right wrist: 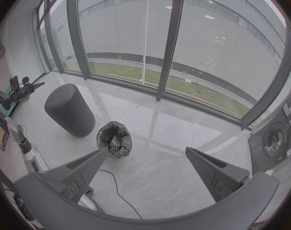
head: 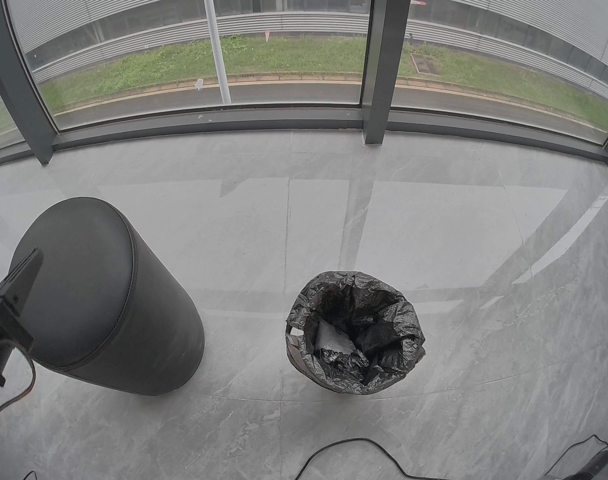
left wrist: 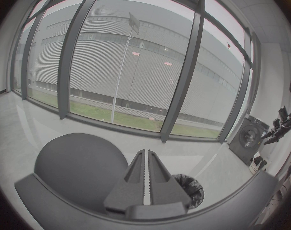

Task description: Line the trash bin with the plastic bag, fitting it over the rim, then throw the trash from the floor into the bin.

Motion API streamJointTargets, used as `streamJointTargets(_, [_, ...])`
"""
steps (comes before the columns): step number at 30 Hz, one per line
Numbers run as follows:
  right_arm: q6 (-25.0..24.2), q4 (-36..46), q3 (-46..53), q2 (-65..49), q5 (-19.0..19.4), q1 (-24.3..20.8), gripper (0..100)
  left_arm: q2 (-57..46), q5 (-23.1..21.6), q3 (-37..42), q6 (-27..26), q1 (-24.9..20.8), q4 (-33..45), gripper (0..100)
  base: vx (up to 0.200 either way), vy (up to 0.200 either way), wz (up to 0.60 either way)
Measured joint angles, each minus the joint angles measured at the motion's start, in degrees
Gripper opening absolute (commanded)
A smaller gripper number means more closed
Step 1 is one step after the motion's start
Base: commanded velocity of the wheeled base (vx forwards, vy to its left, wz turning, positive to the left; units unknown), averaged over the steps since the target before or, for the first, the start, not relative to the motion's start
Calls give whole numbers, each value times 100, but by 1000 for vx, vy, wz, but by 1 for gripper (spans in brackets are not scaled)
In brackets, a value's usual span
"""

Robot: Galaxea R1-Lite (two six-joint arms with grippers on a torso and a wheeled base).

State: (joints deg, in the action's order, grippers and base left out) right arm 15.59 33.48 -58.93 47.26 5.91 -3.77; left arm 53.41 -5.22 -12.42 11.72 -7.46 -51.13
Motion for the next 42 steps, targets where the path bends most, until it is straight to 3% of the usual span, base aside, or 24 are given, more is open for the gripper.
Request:
streamJointTargets(4, [-189,-660,1156,-829,-39,66,100,-770,-88,215,-113,319,953,0,0,0,0])
streamJointTargets(11, [-547,-1820,3171,-2274,-123,179,100,-2216,-950,590,-666,842,2647,0,0,0,0])
streamJointTargets(15, [-827,-2475,4286,-3073,-189,239,100,-3039,-1065,800,-920,1134,3578,0,0,0,0])
streamJointTargets(19, [-1001,-2866,5208,-3812,-233,293,100,-3822,-483,970,-1022,1369,4237,0,0,0,0])
streamJointTargets(23, [-1084,-3059,5617,-4252,-257,324,100,-4296,740,1074,-973,1507,4456,0,0,0,0])
streamJointTargets(25, [-1103,-3123,5682,-4380,-261,335,100,-4431,1145,1104,-975,1534,4521,0,0,0,0])
streamJointTargets(28, [-1133,-3182,5728,-4512,-258,346,100,-4567,1457,1126,-1026,1531,4645,0,0,0,0])
streamJointTargets(31, [-1161,-3237,5739,-4584,-263,358,100,-4649,1307,1137,-1117,1503,4813,0,0,0,0])
streamJointTargets(36, [-1229,-3327,5748,-4641,-285,369,100,-4732,471,1141,-1297,1390,5048,0,0,0,0])
streamJointTargets(42, [-1229,-3355,5755,-4663,-291,377,100,-4820,361,1141,-1253,936,5118,0,0,0,0])
